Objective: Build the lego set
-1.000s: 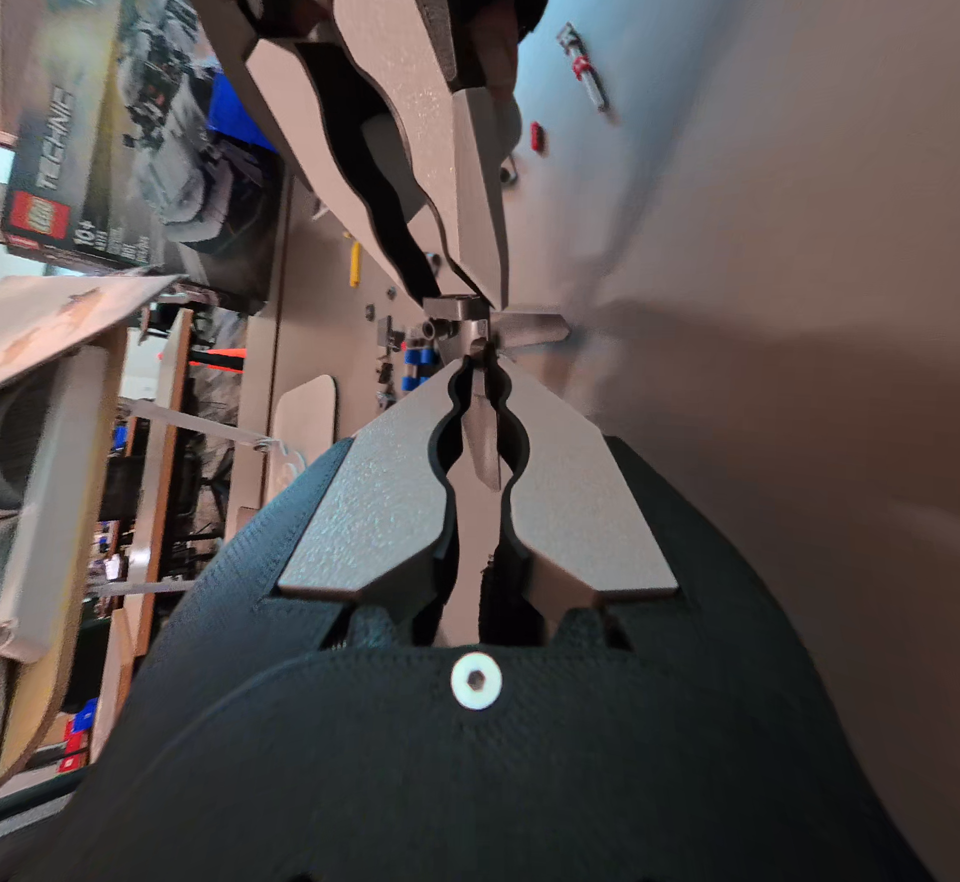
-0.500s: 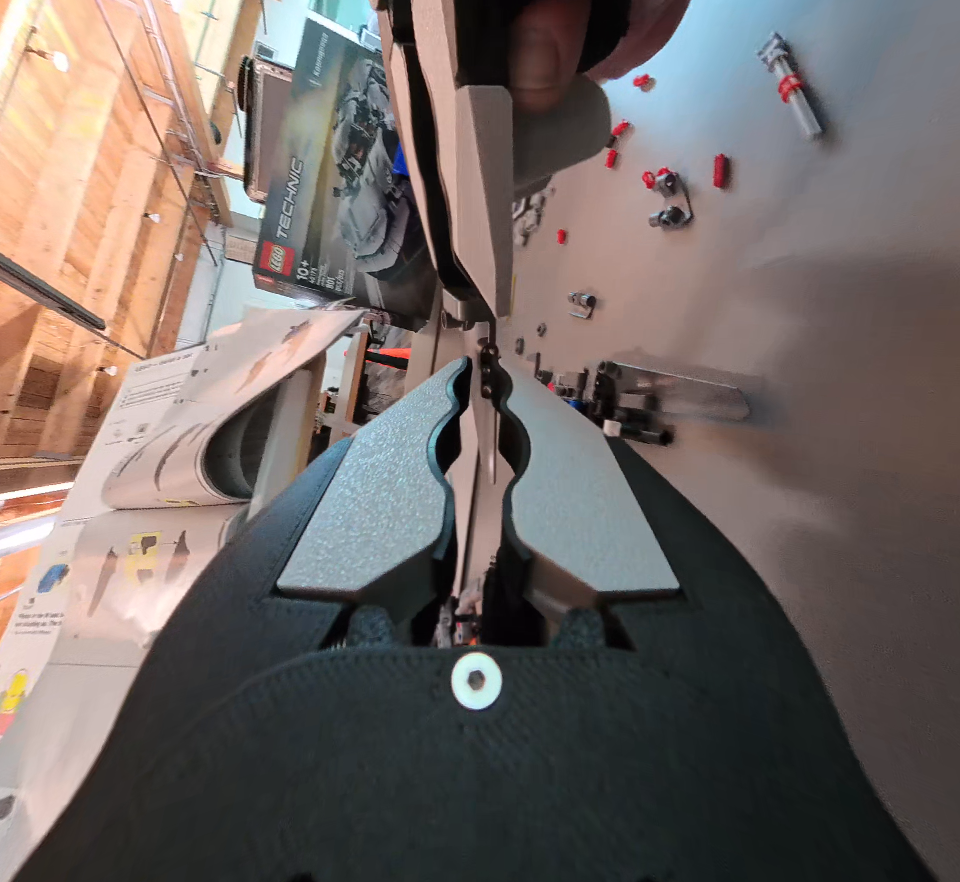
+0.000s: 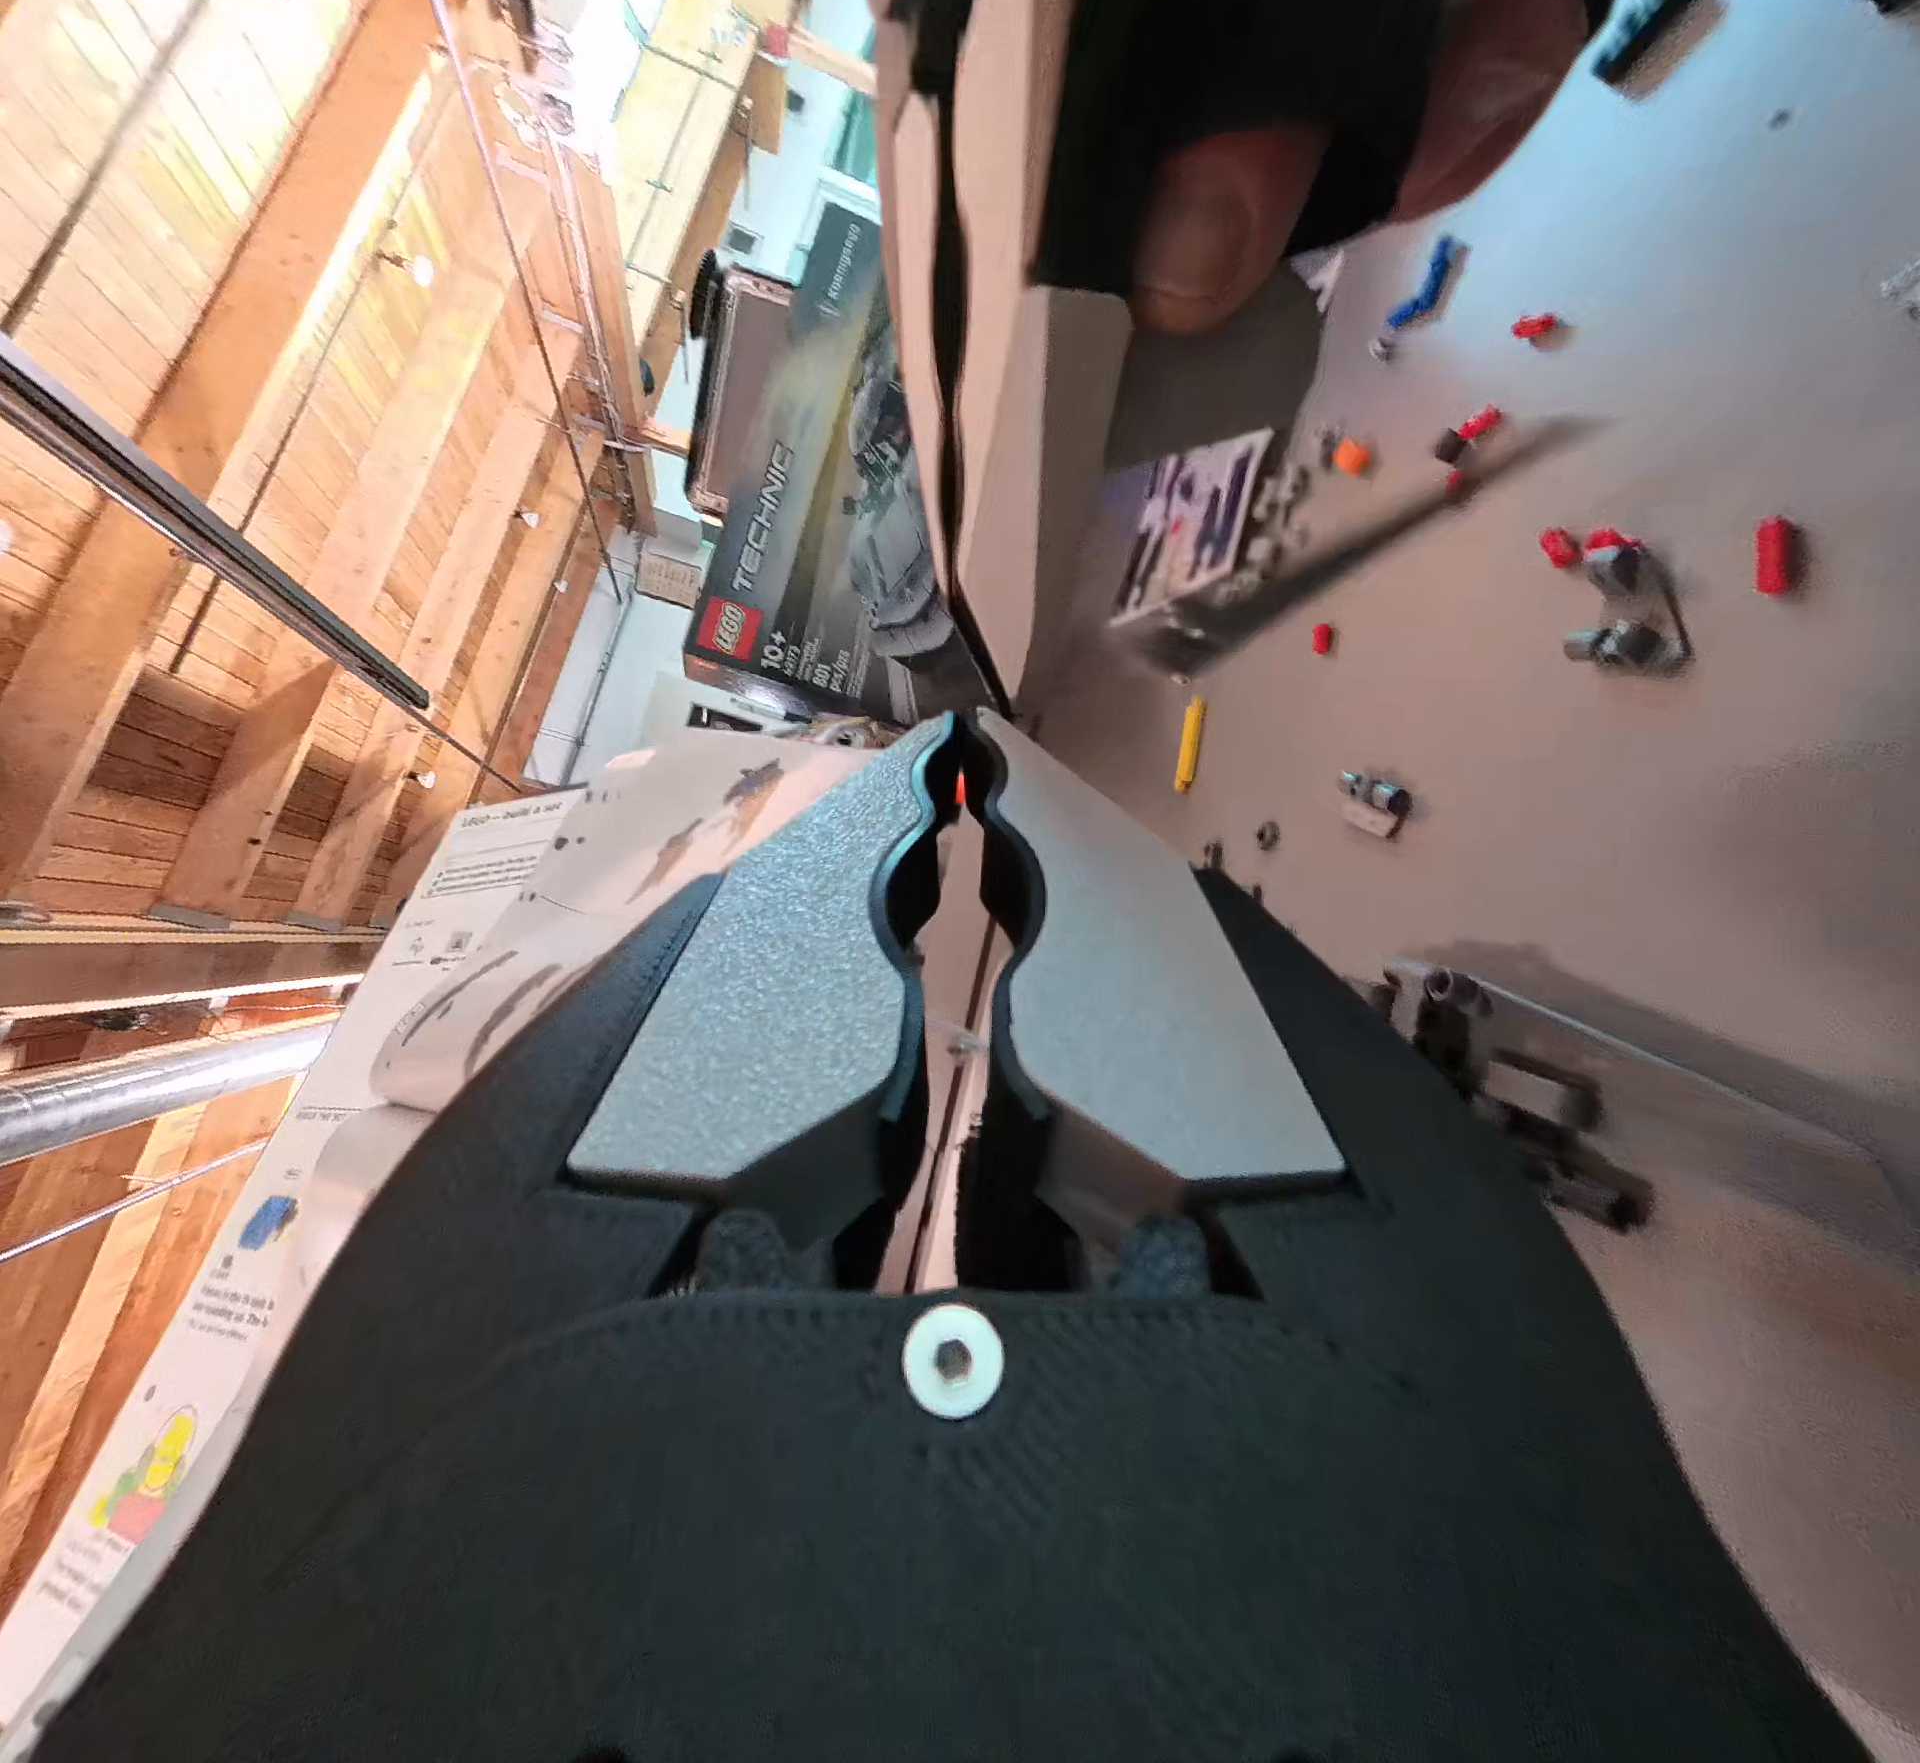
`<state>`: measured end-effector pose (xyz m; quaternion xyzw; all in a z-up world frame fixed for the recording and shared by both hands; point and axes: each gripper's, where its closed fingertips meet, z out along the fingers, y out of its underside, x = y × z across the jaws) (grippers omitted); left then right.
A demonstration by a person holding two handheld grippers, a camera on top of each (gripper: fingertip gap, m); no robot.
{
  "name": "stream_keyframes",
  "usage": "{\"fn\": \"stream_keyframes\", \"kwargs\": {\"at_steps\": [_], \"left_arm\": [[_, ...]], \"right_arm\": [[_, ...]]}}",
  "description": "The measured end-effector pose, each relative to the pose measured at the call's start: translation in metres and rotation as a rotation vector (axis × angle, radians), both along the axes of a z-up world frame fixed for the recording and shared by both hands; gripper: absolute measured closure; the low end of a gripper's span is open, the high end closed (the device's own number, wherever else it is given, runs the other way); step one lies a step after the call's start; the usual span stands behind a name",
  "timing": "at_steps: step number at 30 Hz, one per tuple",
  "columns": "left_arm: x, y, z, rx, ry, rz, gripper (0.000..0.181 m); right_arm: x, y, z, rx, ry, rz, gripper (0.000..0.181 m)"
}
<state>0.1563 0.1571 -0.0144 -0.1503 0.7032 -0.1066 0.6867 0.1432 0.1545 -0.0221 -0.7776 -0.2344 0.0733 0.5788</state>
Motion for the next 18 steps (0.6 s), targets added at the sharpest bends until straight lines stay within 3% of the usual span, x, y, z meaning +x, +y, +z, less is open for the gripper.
{"fn": "stream_keyframes", "kwargs": {"at_steps": [9, 16, 18], "left_arm": [[0.006, 0.005, -0.009, -0.104, 0.096, -0.025, 0.181], [0.011, 0.0, -0.049, -0.141, 0.272, -0.025, 0.18], [0.015, -0.005, -0.062, -0.162, 0.368, -0.021, 0.172]], "right_arm": [[0.045, -0.037, 0.002, -0.046, -0.05, -0.074, 0.18], [0.088, -0.094, -0.024, -0.132, -0.087, -0.195, 0.172], [0.096, -0.101, -0.031, -0.144, -0.079, -0.218, 0.173]]}}
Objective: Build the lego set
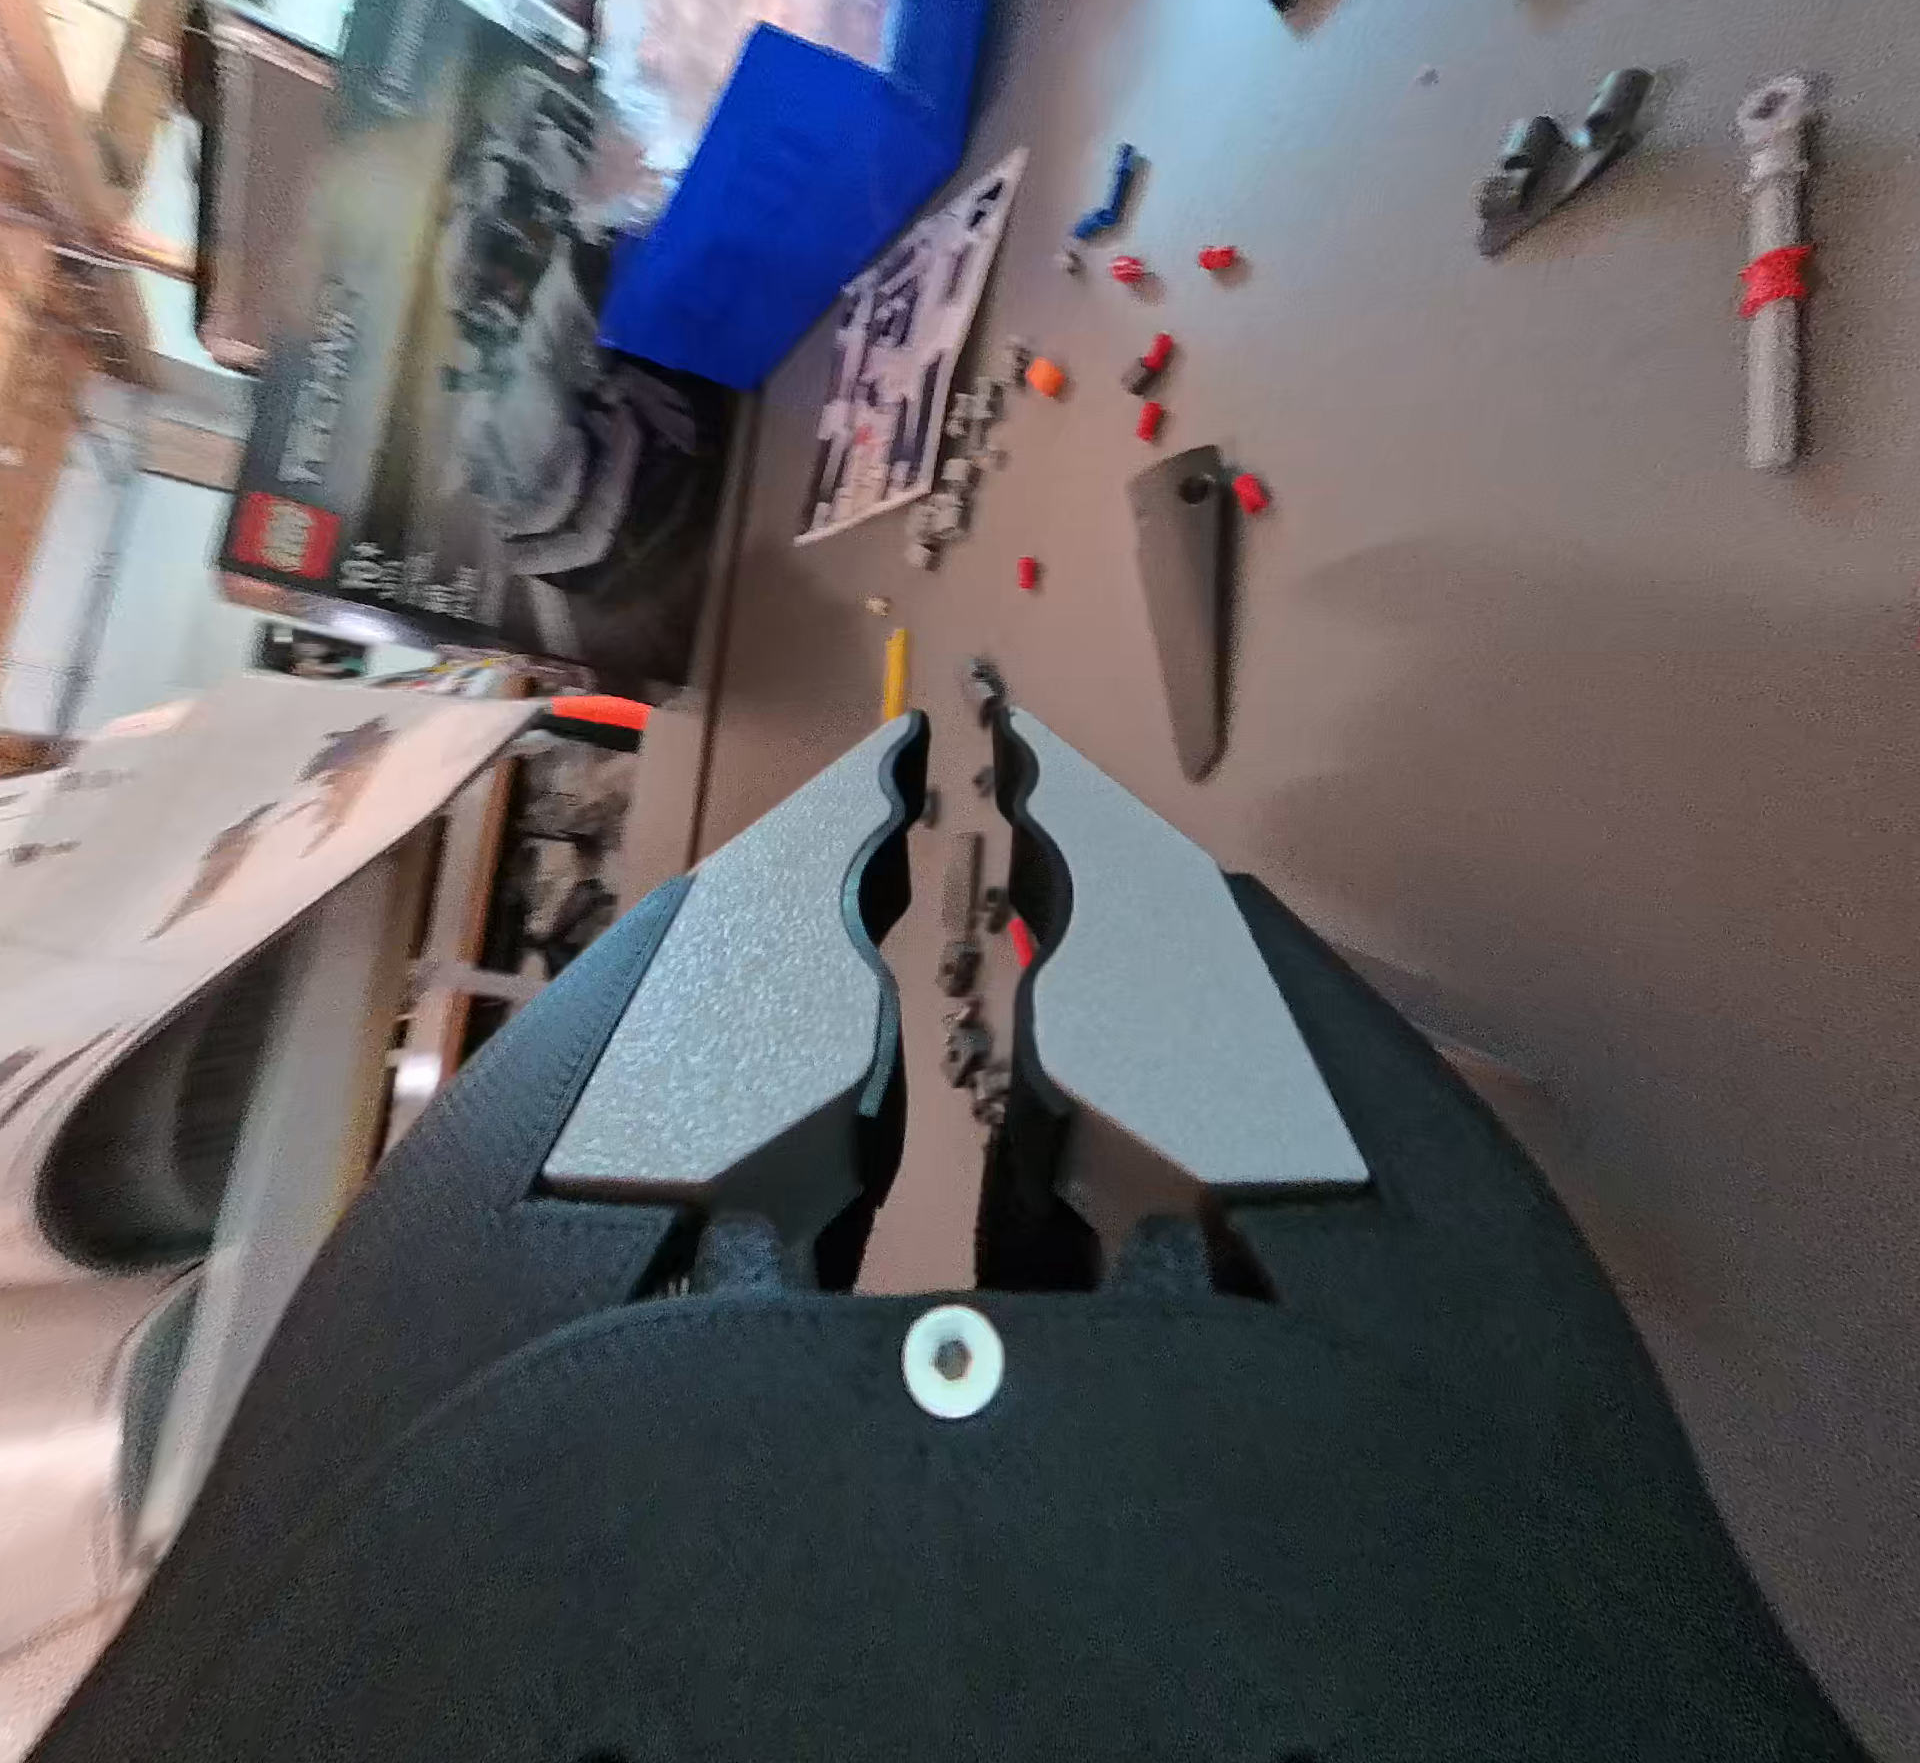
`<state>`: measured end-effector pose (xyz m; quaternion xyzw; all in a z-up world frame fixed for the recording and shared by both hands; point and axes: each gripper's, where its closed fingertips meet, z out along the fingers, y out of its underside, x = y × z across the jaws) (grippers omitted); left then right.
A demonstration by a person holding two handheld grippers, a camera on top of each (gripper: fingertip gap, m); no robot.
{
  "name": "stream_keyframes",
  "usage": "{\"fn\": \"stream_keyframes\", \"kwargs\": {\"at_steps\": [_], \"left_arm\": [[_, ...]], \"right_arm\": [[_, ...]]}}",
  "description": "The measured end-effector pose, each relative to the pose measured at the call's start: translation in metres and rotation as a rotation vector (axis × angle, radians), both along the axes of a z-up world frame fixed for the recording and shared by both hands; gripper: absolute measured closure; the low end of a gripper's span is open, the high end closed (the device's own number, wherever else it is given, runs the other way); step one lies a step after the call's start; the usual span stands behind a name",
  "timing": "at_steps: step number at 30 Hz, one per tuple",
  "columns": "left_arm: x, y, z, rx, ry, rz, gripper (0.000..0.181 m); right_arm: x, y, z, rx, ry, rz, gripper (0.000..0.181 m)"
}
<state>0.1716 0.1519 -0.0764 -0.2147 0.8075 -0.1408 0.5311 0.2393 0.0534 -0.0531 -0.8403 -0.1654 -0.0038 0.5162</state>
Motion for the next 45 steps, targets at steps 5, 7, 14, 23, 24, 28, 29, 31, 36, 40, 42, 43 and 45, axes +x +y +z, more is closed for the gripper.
{"fn": "stream_keyframes", "kwargs": {"at_steps": [5, 7, 14, 23, 24, 28, 29, 31, 36, 40, 42, 43, 45], "left_arm": [[0.011, -0.02, -0.037, -0.034, 0.241, -0.021, 0.155], [0.02, -0.021, -0.047, 0.0, 0.293, -0.008, 0.152], [0.044, -0.02, -0.075, 0.014, 0.422, 0.028, 0.164], [0.053, -0.018, -0.077, 0.009, 0.435, 0.018, 0.174], [0.055, -0.018, -0.077, 0.01, 0.427, 0.013, 0.174], [0.061, -0.016, -0.075, 0.073, 0.378, 0.002, 0.171], [0.063, -0.015, -0.074, 0.095, 0.358, 0.003, 0.167], [0.065, -0.015, -0.07, 0.12, 0.33, 0.009, 0.159], [0.073, -0.016, -0.066, 0.173, 0.278, 0.011, 0.15], [0.079, -0.018, -0.066, 0.227, 0.249, 0.005, 0.152], [0.084, -0.017, -0.065, 0.256, 0.214, 0.003, 0.152], [0.085, -0.017, -0.065, 0.264, 0.196, 0.006, 0.155], [0.085, -0.017, -0.066, 0.274, 0.184, -0.001, 0.163]], "right_arm": [[0.004, -0.006, -0.019, -0.066, 0.018, 0.01, 0.164], [0.004, -0.003, -0.028, -0.098, -0.022, 0.027, 0.159], [0.001, 0.027, -0.066, -0.236, -0.27, 0.178, 0.148], [0.003, 0.057, -0.098, -0.371, -0.282, 0.381, 0.144], [0.002, 0.058, -0.099, -0.369, -0.281, 0.392, 0.148], [0.003, 0.06, -0.1, -0.367, -0.232, 0.384, 0.157], [0.004, 0.061, -0.1, -0.366, -0.213, 0.379, 0.157], [0.004, 0.06, -0.1, -0.364, -0.178, 0.372, 0.157], [0.005, 0.06, -0.098, -0.382, -0.069, 0.354, 0.158], [0.008, 0.059, -0.097, -0.399, 0.035, 0.338, 0.158], [0.007, 0.059, -0.093, -0.393, 0.093, 0.344, 0.158], [0.007, 0.059, -0.09, -0.388, 0.113, 0.343, 0.158], [0.005, 0.059, -0.085, -0.379, 0.149, 0.351, 0.158]]}}
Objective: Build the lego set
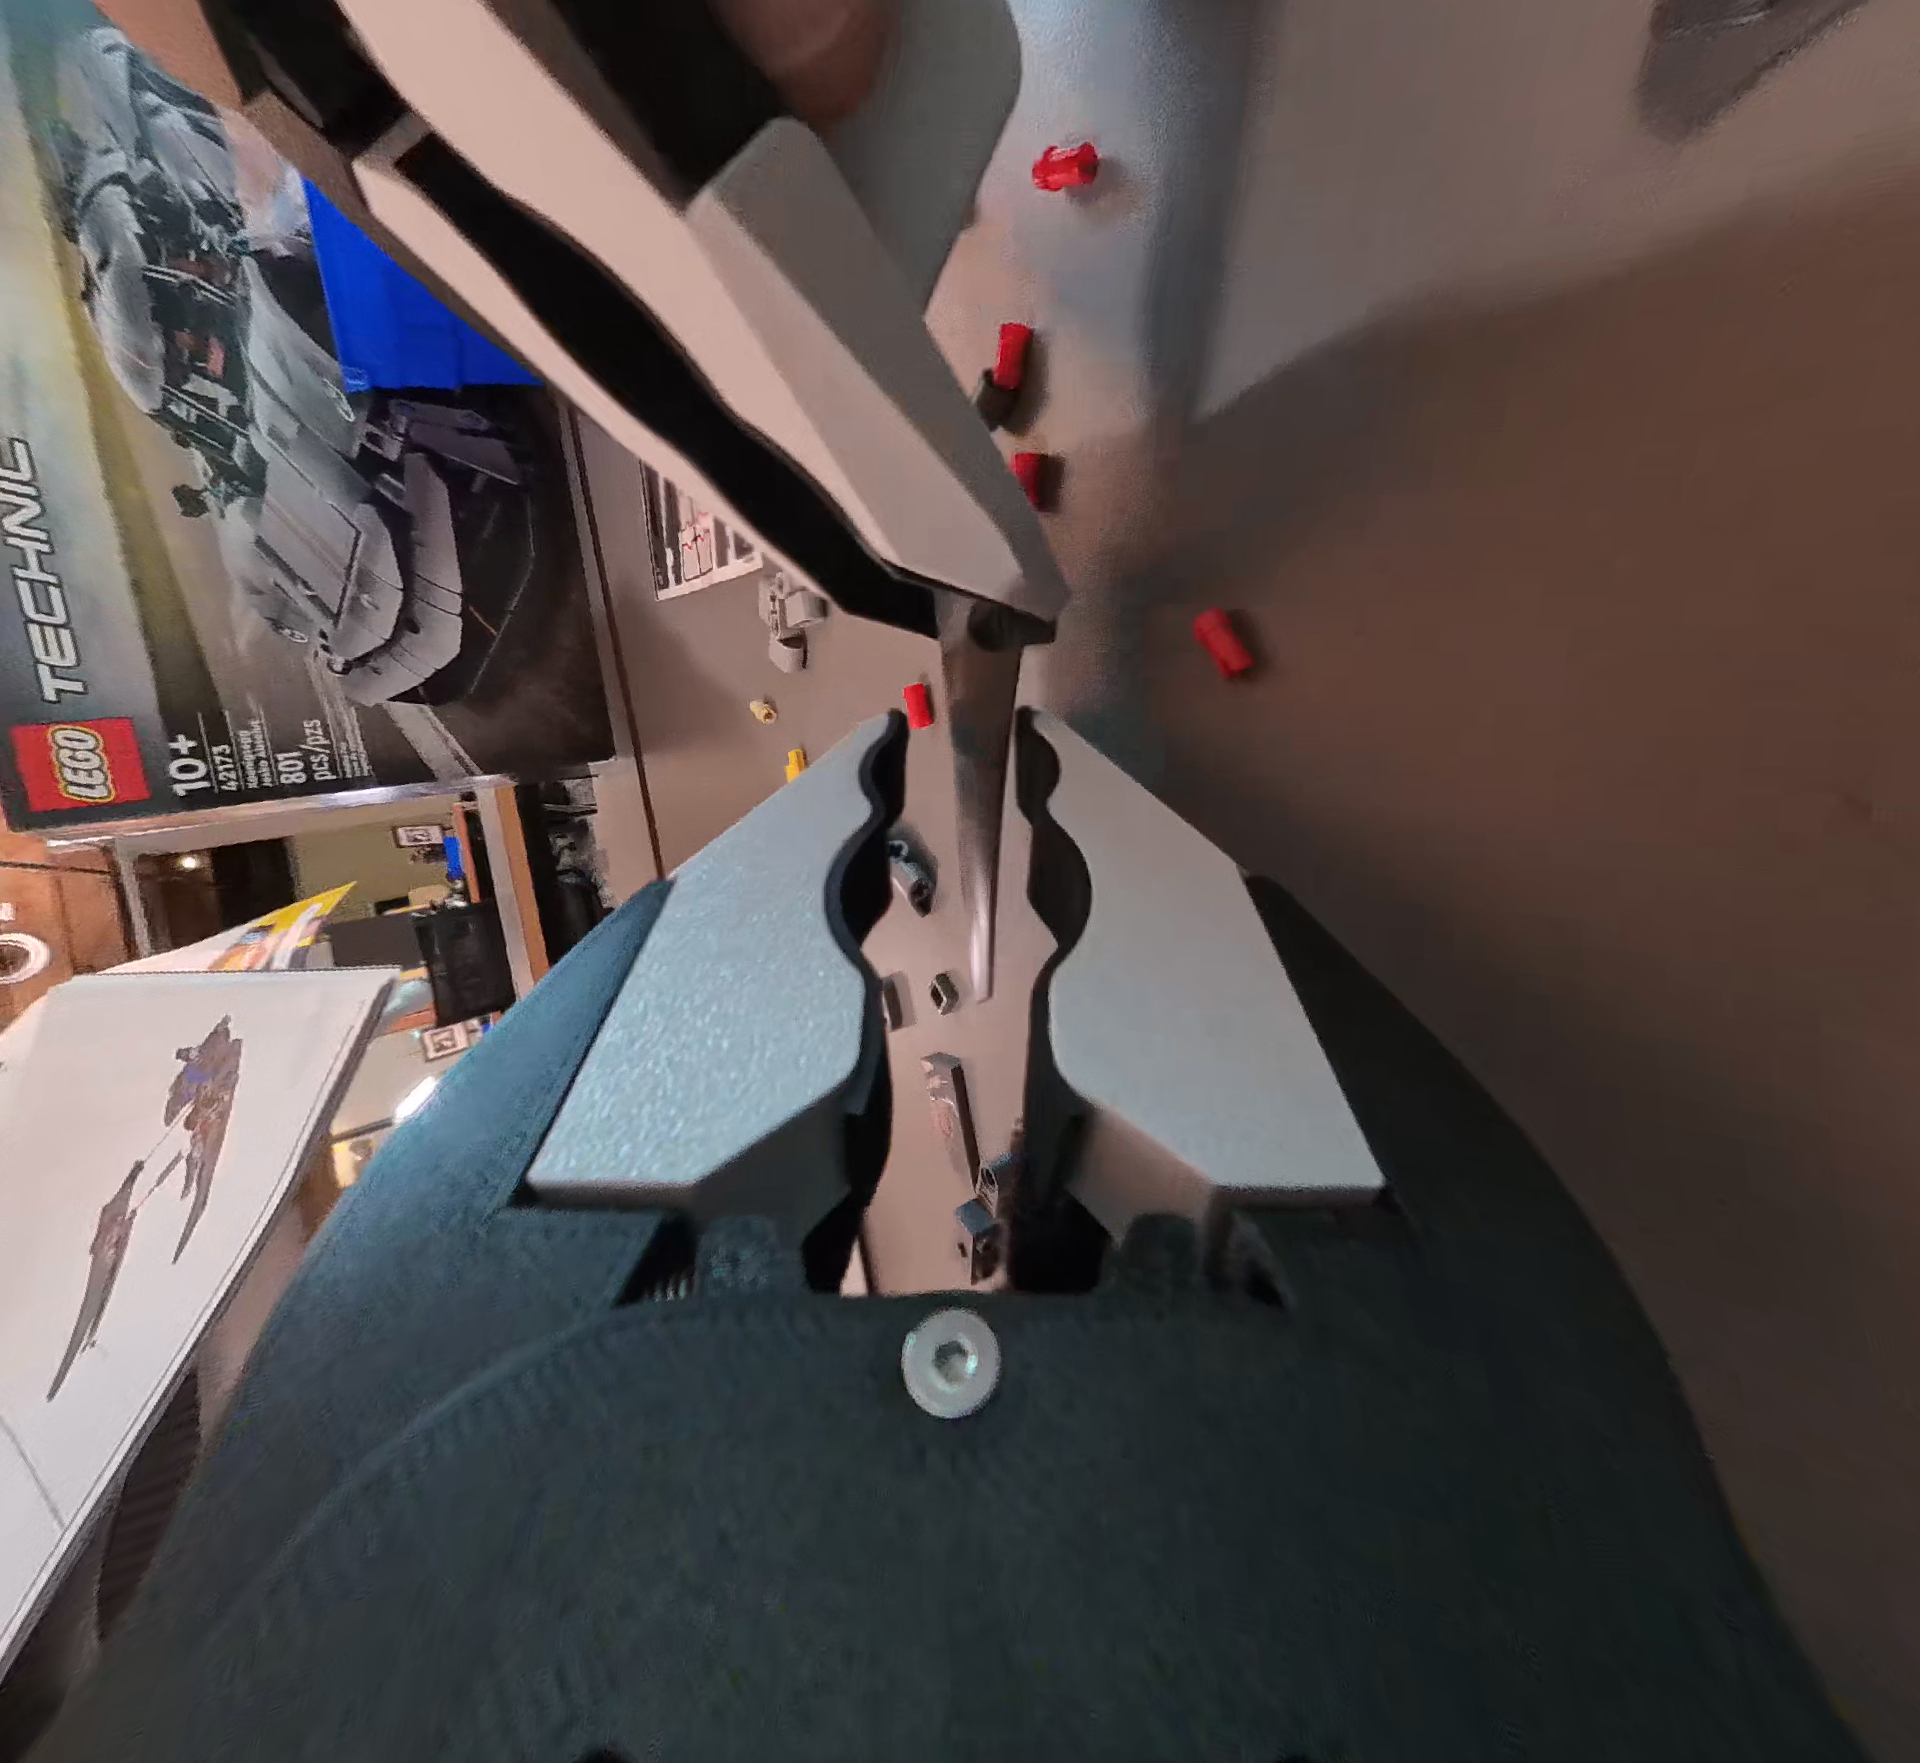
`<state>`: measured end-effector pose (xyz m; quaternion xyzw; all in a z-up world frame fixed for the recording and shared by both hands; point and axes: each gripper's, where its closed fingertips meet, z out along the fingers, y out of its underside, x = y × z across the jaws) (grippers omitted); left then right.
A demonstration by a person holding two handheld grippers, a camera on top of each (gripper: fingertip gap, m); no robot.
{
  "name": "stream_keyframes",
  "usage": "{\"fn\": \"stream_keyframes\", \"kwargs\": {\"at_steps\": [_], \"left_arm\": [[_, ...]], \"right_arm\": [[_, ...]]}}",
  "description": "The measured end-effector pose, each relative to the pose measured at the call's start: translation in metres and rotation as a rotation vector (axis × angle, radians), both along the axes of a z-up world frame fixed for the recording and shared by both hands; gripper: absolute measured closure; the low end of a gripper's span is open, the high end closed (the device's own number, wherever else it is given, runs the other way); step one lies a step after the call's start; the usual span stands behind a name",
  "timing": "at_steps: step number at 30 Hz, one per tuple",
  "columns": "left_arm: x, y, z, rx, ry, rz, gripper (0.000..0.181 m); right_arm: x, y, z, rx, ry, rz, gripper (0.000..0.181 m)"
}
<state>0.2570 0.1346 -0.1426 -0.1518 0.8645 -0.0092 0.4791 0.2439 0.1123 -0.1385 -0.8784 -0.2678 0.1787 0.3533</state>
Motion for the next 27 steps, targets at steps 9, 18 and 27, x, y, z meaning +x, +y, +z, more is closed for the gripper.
{"fn": "stream_keyframes", "kwargs": {"at_steps": [9, 18, 27], "left_arm": [[0.004, -0.002, 0.018, 0.043, -0.102, -0.018, 0.177], [-0.004, -0.003, 0.086, -0.163, -0.366, -0.079, 0.177], [-0.03, -0.022, 0.126, -0.326, -0.487, -0.251, 0.177]], "right_arm": [[-0.001, -0.001, 0.018, 0.058, 0.055, -0.018, 0.157], [0.006, -0.011, 0.09, 0.383, 0.186, -0.025, 0.134], [0.033, -0.029, 0.115, 0.535, 0.111, -0.056, 0.145]]}}
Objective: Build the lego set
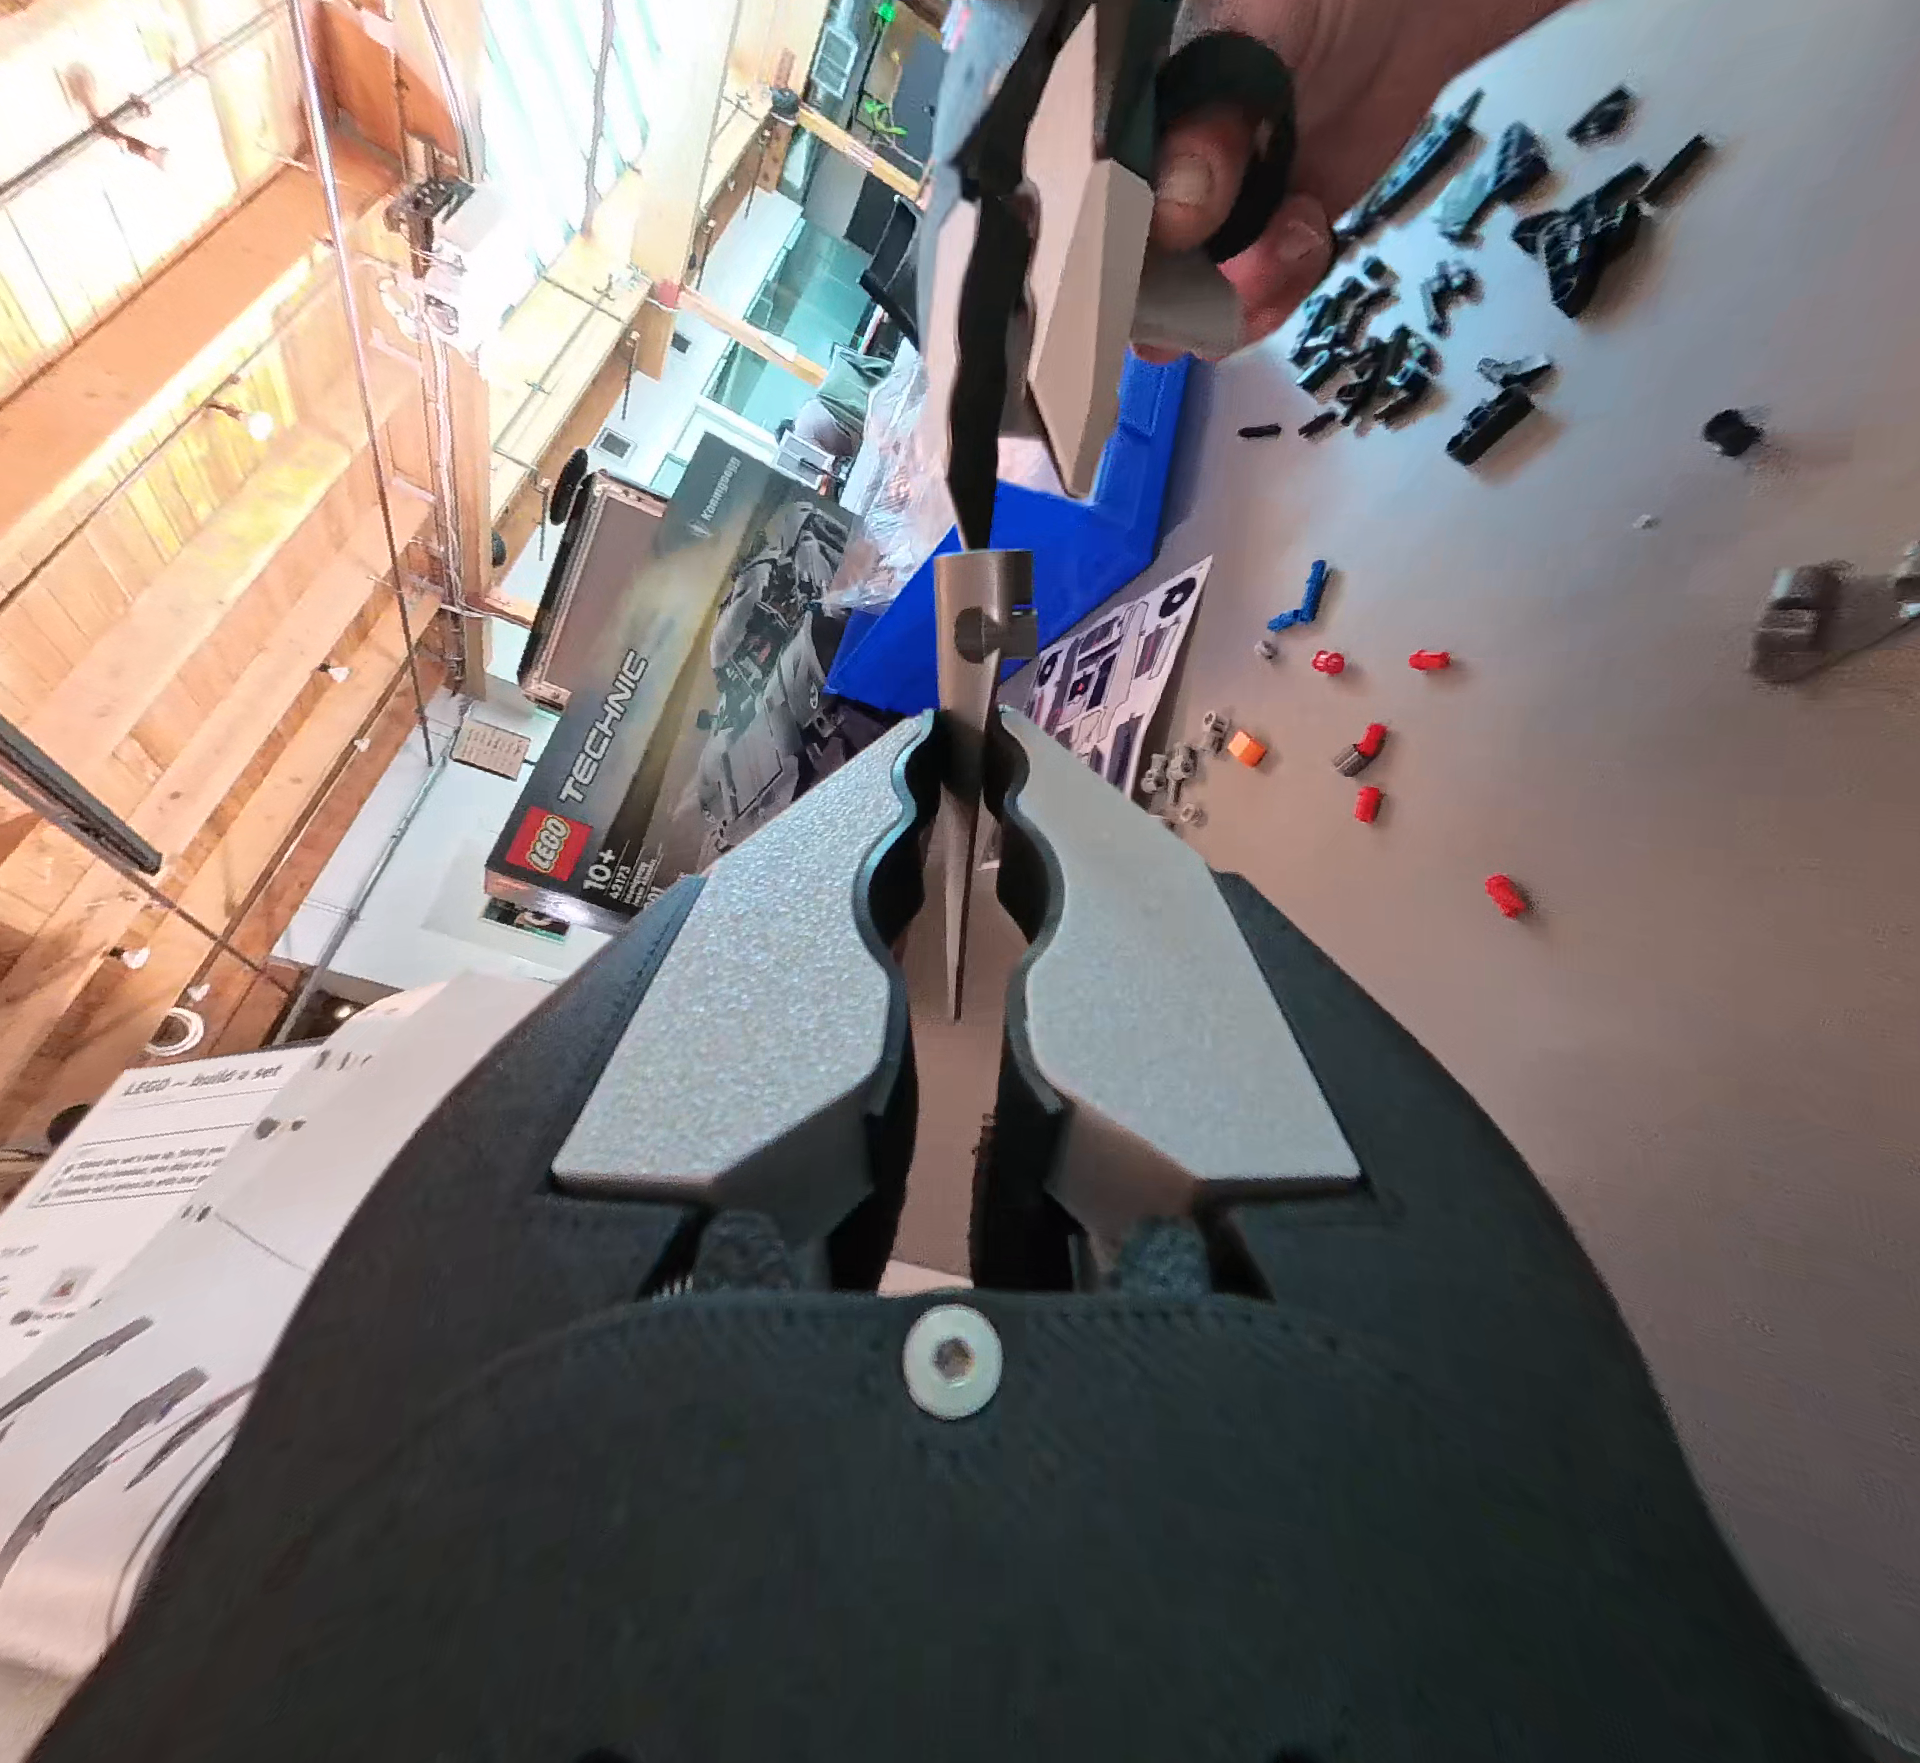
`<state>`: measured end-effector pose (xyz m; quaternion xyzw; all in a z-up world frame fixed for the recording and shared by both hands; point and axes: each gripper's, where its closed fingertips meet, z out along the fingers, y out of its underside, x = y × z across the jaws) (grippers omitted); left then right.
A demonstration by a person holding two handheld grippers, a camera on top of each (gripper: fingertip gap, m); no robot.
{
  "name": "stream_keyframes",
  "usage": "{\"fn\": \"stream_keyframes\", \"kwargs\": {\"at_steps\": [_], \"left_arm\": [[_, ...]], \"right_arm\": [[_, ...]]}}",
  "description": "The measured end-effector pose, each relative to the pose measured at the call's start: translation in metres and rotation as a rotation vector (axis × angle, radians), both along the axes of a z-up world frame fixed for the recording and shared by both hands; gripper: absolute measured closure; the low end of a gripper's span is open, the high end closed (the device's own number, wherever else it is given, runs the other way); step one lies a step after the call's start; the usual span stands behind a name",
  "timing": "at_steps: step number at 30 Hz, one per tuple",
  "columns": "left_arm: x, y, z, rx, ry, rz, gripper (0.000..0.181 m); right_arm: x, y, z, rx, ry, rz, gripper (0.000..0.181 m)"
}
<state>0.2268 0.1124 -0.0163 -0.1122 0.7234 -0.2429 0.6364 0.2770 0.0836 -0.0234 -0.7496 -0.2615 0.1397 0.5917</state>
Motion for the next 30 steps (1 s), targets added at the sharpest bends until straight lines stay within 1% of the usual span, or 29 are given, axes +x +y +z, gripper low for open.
{"fn": "stream_keyframes", "kwargs": {"at_steps": [3, 5, 8, 9, 11, 13, 14, 16, 19, 20, 22, 24, 30], "left_arm": [[-0.013, -0.002, -0.007, 0.02, 0.036, 0.004, 0.177], [-0.023, 0.0, -0.016, 0.051, 0.069, 0.03, 0.177], [-0.035, 0.002, -0.032, 0.095, 0.103, 0.066, 0.178], [-0.038, 0.001, -0.038, 0.114, 0.113, 0.07, 0.177], [-0.041, 0.002, -0.048, 0.146, 0.138, 0.083, 0.177], [-0.041, 0.002, -0.053, 0.13, 0.153, 0.084, 0.177], [-0.04, 0.003, -0.054, 0.13, 0.157, 0.087, 0.177], [-0.04, 0.006, -0.053, 0.13, 0.149, 0.101, 0.177], [-0.039, 0.011, -0.053, 0.107, 0.15, 0.117, 0.177], [-0.039, 0.012, -0.055, 0.105, 0.154, 0.122, 0.177], [-0.037, 0.012, -0.059, 0.108, 0.159, 0.126, 0.177], [-0.036, 0.011, -0.062, 0.119, 0.167, 0.126, 0.177], [-0.034, 0.007, -0.066, 0.126, 0.172, 0.124, 0.177]], "right_arm": [[-0.003, -0.013, -0.004, -0.034, -0.115, -0.051, 0.15], [-0.009, -0.029, -0.025, -0.14, -0.199, -0.082, 0.15], [-0.023, -0.059, -0.067, -0.293, -0.309, -0.118, 0.154], [-0.025, -0.068, -0.078, -0.328, -0.327, -0.137, 0.154], [-0.024, -0.08, -0.09, -0.366, -0.321, -0.186, 0.155], [-0.013, -0.09, -0.09, -0.373, -0.297, -0.268, 0.157], [-0.002, -0.095, -0.088, -0.371, -0.293, -0.324, 0.16], [0.019, -0.11, -0.079, -0.356, -0.27, -0.412, 0.159], [0.046, -0.134, -0.069, -0.363, -0.244, -0.502, 0.16], [0.054, -0.141, -0.069, -0.373, -0.245, -0.52, 0.163], [0.061, -0.147, -0.068, -0.384, -0.248, -0.523, 0.163], [0.065, -0.147, -0.073, -0.414, -0.278, -0.503, 0.163], [0.068, -0.129, -0.109, -0.535, -0.425, -0.326, 0.163]]}}
